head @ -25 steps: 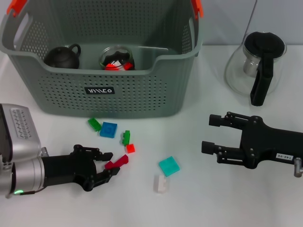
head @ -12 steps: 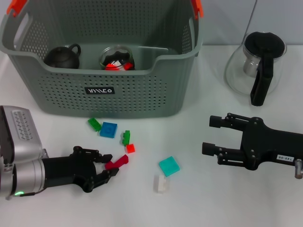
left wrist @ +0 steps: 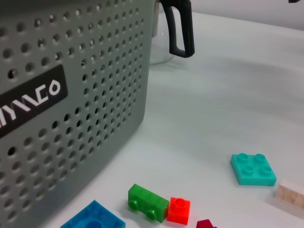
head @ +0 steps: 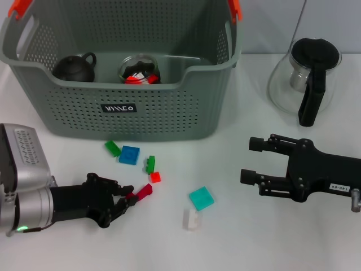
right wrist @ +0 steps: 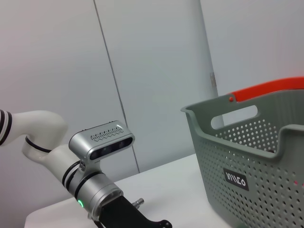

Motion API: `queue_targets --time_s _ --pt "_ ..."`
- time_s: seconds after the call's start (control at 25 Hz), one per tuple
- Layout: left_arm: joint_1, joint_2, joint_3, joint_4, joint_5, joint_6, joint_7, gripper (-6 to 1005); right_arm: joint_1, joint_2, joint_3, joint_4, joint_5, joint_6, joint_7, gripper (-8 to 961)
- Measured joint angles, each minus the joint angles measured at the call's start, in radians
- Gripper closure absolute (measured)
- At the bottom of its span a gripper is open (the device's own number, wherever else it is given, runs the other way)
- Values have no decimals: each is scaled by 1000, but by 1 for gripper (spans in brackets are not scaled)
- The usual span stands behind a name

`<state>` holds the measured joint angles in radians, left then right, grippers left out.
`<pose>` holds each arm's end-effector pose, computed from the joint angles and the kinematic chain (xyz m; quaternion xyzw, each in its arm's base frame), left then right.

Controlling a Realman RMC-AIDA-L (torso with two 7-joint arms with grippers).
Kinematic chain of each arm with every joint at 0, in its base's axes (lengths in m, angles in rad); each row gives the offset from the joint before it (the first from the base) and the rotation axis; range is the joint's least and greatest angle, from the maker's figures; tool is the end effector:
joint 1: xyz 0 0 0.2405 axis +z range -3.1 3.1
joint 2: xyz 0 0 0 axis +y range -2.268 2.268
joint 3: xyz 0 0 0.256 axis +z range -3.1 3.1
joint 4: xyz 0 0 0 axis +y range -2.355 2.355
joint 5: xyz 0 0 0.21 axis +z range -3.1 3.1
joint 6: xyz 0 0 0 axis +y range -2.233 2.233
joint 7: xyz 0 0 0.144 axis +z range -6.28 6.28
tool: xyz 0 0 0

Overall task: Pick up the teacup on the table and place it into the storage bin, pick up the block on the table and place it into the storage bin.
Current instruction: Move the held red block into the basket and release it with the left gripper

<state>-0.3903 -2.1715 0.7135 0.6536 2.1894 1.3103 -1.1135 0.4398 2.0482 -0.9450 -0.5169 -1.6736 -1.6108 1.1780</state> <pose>-0.3236 0.2868 -0.0503 -0.9607 -0.1830 -0.0985 0.1839 0.2614 0.2946 -0.0193 -0.9283 0.1673 0.3182 0.0950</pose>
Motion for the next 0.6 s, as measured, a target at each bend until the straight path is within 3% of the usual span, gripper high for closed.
queue_targets --time_s 0.24,0.44,0.48,0.6 --pt "-2 8 -2 30 12 32 -79 828 4 0 0 0 0 0 4 133" --pt "0 27 -23 61 13 116 -134 829 5 -2 0 0 0 0 8 132" --pt "-4 44 -53 72 14 174 -171 829 5 -2 0 0 0 0 8 132" --pt "-6 58 -92 88 14 242 -203 829 5 -2 0 0 0 0 8 132"
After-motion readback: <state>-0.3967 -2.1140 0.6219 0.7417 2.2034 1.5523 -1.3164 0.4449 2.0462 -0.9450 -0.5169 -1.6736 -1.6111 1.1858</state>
